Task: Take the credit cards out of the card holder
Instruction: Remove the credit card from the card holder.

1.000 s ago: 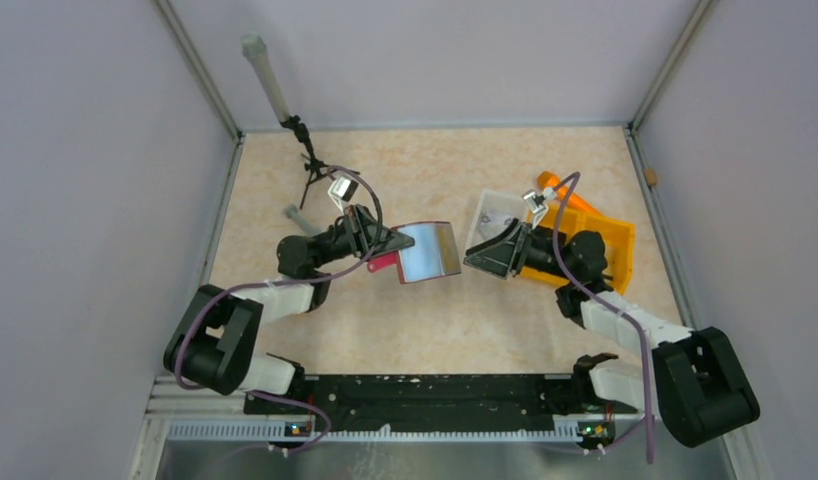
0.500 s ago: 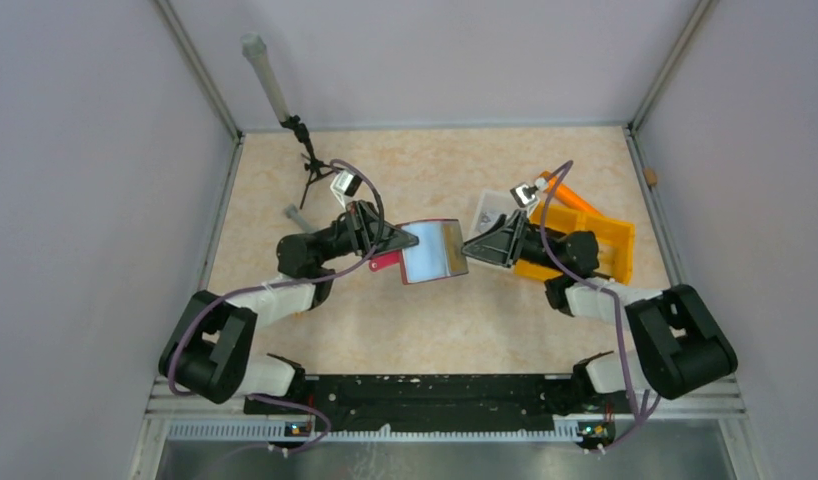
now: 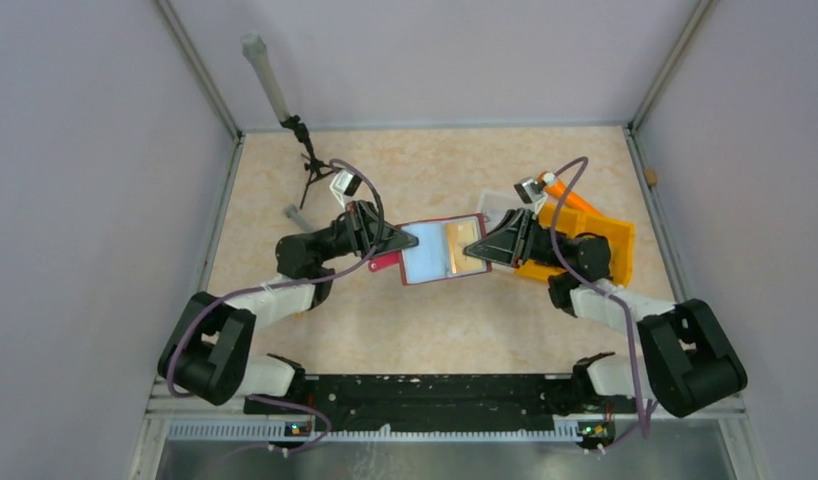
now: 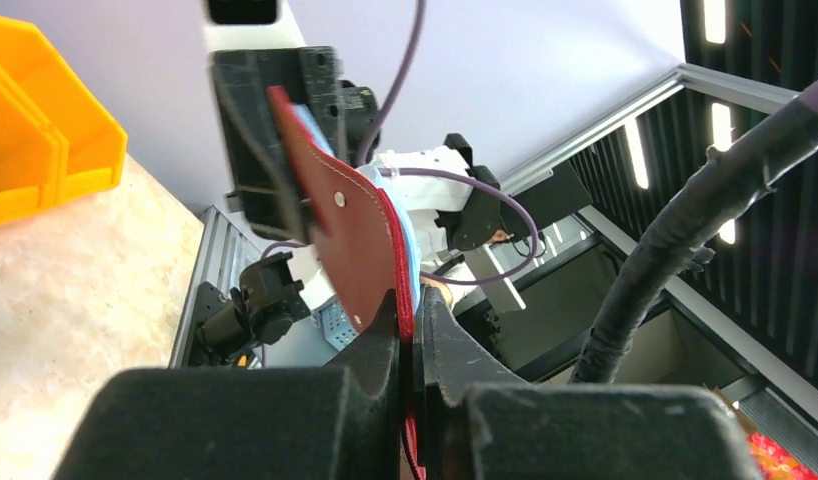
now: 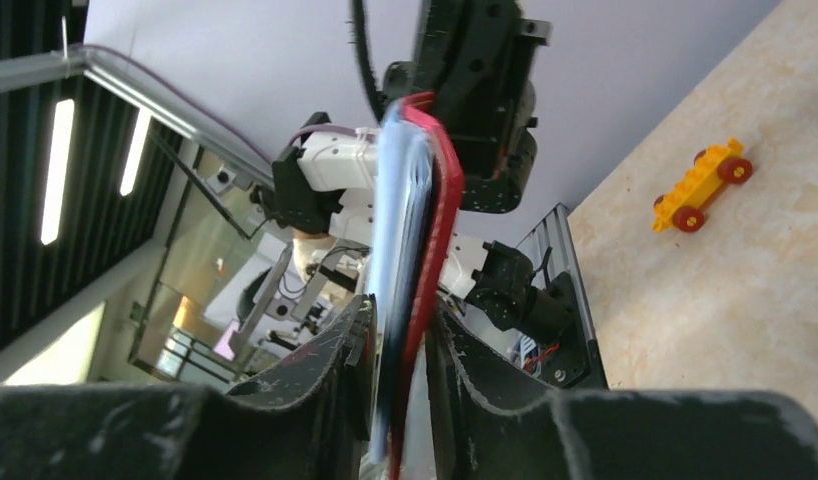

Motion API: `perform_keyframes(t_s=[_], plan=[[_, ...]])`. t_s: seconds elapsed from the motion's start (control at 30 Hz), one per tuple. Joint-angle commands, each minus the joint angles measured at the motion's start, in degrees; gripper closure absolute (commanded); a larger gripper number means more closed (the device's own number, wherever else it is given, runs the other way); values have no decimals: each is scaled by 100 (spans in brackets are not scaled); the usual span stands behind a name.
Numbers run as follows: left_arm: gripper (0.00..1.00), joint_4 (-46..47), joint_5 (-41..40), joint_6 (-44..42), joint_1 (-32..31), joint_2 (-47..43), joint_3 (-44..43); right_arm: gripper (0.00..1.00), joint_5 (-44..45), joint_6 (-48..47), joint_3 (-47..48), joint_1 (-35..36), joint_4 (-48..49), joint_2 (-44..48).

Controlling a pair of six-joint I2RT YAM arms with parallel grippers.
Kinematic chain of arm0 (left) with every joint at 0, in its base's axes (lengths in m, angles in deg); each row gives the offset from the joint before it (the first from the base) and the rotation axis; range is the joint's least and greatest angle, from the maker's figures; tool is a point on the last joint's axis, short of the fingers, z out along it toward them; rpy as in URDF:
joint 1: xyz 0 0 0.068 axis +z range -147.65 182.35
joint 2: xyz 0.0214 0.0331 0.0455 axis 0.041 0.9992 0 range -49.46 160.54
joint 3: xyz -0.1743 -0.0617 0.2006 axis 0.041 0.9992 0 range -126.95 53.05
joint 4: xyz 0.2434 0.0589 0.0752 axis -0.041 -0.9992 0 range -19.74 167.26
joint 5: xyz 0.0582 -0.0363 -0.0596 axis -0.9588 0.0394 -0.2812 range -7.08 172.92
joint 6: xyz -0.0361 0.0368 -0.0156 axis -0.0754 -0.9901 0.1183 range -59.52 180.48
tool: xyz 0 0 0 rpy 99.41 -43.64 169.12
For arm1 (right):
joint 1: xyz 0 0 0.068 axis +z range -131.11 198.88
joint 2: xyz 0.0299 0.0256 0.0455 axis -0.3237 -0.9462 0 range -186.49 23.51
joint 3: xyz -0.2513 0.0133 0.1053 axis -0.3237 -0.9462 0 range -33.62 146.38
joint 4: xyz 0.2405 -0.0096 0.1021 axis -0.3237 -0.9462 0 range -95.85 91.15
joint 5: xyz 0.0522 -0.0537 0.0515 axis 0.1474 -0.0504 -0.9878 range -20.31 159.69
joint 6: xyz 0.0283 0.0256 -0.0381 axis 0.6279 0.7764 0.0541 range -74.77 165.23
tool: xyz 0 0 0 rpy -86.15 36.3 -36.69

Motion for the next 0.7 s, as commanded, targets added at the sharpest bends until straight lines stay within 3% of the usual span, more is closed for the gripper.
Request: perform_keyframes(t_s=[0.0,0.07,0.2,0.37,0.47,0.6,0.67], plan=[[100,584,73,-63,14,157,-30,76,-65,-518,291,65,-276,576],[99,585,150,-124,65,183,16,86,-68,-615,284,61,-499,747],[82,372,382,-368,334,124,183,86,-24,-983,232,46,-1343,1023],[48,-1198,495,-1322,638,-231,348,94,258,-1743,235,34,-2755,1223],[38,-3299,284,-2590,665,-865,251,94,417,-2162,305,40,-3480,1259],[30,-7192,-834,-4986,608,-2086,-511,94,896,-2997,530,50,-4977,1413],[27,-8200,-1404,-5476,547,-2424,-800,94,1198,-3314,631,74,-5501,1481]])
